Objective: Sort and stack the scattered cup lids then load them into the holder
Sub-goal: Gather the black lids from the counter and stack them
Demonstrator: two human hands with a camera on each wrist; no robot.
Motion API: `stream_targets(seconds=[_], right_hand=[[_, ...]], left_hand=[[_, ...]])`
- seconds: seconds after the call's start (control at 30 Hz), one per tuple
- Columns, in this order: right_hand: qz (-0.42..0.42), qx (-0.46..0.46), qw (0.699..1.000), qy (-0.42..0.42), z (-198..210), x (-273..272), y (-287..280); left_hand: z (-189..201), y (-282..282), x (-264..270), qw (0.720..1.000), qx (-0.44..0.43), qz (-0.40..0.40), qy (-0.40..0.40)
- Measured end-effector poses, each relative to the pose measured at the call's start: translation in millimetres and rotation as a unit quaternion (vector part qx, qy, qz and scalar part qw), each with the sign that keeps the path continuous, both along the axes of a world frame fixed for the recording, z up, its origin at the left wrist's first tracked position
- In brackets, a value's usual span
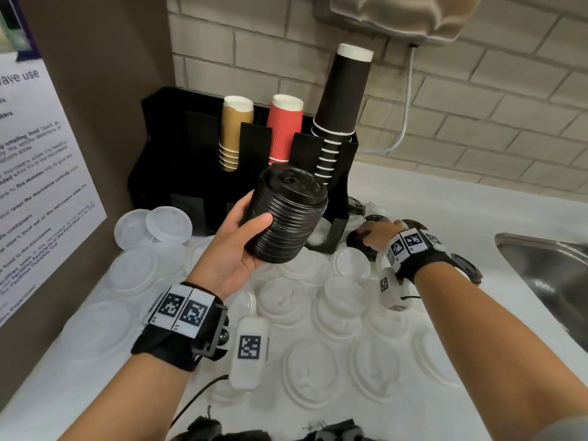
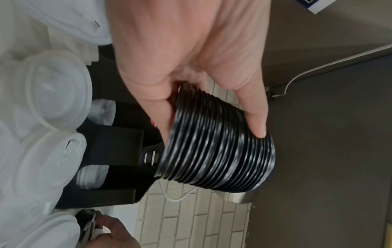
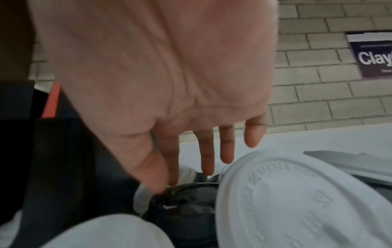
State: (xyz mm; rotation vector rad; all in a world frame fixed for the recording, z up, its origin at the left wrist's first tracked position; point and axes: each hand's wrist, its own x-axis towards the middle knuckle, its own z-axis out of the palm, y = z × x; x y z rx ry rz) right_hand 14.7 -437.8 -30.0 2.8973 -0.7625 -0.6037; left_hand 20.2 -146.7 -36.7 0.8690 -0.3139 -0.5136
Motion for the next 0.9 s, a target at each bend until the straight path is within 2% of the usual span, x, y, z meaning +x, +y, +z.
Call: stream_targets(seconds=[0.17, 0.4, 0.5, 0.57, 0.67, 0.73, 0.77, 0.8, 0.83, 0.87, 0.9], right_hand=[[-0.028, -0.012, 0.999, -0.029, -12, 10, -9], [-0.017, 0.014, 0.998, -0.054, -21, 21, -14], [-0.002, 0.038, 0.995, -0.094, -10, 23, -11], [-0.039, 0.076, 0.988, -0.13, 4, 20, -10], [-0.082, 0.167, 0.973, -0.136, 34, 8, -9], [-0.096, 0.251, 0.949, -0.166, 52, -3, -6], [-0.088, 0.308, 0.925, -0.207, 59, -10, -2], [-0.071, 0.374, 0.887, -0.262, 63, -17, 5], [-0.046, 0.442, 0.836, -0.321, 67, -25, 15], [-0.012, 0.498, 0.784, -0.37, 69, -34, 26], [0.026, 0.532, 0.745, -0.402, 70, -43, 39]], left_hand=[[1, 3, 7, 1.0, 0.003, 0.004, -0.003], [3, 6, 14, 1.0, 0.005, 0.008, -0.016], [4, 5, 12, 1.0, 0.003, 0.006, -0.011], [4, 5, 10, 1.0, -0.003, 0.008, -0.004], [3, 4, 6, 1.0, -0.007, 0.009, 0.001], [4, 2, 4, 1.0, -0.008, 0.006, 0.002], [3, 2, 3, 1.0, -0.009, 0.004, 0.003], [3, 1, 2, 1.0, -0.009, 0.002, 0.003], [2, 0, 1, 1.0, -0.007, 0.001, 0.002], [1, -1, 0, 1.0, -0.002, -0.001, 0.001], [0, -3, 0, 1.0, 0.003, -0.003, 0.001]])
